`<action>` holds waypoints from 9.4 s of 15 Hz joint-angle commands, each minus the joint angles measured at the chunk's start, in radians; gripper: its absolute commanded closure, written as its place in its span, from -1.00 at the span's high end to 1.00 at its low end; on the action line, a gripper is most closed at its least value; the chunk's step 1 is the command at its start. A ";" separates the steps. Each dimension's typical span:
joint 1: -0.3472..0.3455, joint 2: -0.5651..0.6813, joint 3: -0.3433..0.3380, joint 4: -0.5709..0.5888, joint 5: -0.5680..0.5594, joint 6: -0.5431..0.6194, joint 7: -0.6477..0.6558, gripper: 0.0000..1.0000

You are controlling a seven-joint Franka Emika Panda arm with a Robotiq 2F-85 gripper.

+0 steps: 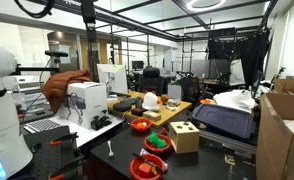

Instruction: Pick up the silver fork and put it in the red bowl on the left

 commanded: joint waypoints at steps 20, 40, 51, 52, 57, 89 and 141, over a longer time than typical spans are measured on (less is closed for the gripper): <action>0.000 0.001 0.000 0.003 0.000 -0.002 0.000 1.00; 0.167 0.773 0.083 0.424 0.206 0.277 -0.016 1.00; 0.173 1.249 0.228 0.784 0.231 0.307 -0.041 1.00; 0.169 1.282 0.233 0.807 0.228 0.301 -0.054 1.00; 0.122 1.446 0.238 0.914 0.218 0.253 -0.175 1.00; 0.141 1.700 0.296 0.893 0.089 0.493 -0.375 1.00; 0.186 1.738 0.303 0.841 0.088 0.351 -0.151 1.00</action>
